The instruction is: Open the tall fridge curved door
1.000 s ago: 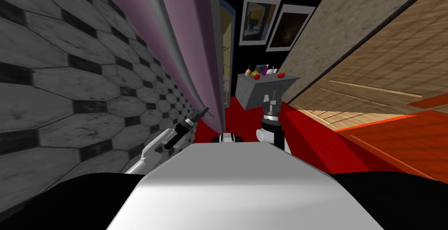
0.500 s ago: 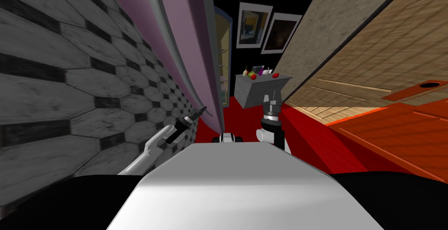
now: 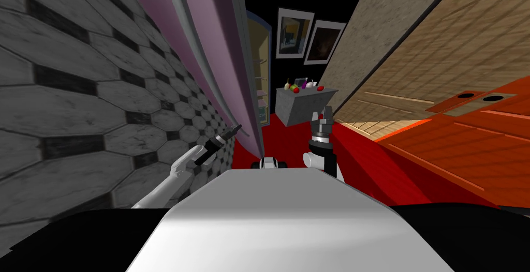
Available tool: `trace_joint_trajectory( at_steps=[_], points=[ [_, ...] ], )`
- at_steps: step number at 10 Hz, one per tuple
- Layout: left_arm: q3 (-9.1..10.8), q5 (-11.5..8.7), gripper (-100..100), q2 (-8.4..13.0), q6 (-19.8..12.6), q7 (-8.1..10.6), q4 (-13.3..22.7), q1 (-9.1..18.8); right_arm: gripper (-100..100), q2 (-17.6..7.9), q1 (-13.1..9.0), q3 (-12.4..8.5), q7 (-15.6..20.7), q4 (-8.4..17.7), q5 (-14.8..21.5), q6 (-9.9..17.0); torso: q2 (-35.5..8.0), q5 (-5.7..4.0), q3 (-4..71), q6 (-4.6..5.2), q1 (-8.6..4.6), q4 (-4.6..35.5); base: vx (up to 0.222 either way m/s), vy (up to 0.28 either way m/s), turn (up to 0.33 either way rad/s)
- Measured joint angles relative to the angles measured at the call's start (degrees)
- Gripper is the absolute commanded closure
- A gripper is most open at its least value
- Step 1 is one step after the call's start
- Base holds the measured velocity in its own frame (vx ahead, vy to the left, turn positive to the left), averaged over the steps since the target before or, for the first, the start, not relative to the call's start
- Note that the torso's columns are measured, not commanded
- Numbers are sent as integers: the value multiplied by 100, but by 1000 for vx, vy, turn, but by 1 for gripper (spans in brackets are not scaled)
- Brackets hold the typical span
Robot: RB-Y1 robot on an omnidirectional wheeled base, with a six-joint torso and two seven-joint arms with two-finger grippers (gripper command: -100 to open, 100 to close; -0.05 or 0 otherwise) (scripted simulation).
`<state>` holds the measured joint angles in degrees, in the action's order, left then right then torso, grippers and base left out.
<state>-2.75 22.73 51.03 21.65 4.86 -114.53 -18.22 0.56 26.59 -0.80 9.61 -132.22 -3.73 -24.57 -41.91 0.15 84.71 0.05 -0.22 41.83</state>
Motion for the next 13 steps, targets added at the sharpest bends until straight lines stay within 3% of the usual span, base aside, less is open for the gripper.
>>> trace_joint_trajectory(
  at_steps=[1,3,5,8,10,13],
  points=[
    [-21,-9,100,23,51,14,147,63,0,0,0,1,0,0,0,0,33,0,24,6,6,-11,-200,52,-280],
    [84,85,100,78,342,232,543,395,0,-1,-2,0,0,0,0,0,-55,8,-29,-4,50,34,-168,68,-95],
    [124,73,100,114,540,320,867,458,0,0,0,0,0,0,0,0,10,3,9,-7,26,7,-116,29,-81],
    [303,152,100,194,1015,586,1490,800,0,-1,0,-1,0,0,0,0,-33,-10,-14,-10,20,39,-123,39,-66],
    [328,145,100,221,1070,627,1629,752,0,0,1,0,0,0,0,0,24,-7,24,-1,23,14,-80,26,-117],
    [460,244,100,288,1492,891,2111,1118,0,-1,0,-1,0,0,0,0,-65,-18,-30,-19,21,66,-134,38,-52]
  ],
)
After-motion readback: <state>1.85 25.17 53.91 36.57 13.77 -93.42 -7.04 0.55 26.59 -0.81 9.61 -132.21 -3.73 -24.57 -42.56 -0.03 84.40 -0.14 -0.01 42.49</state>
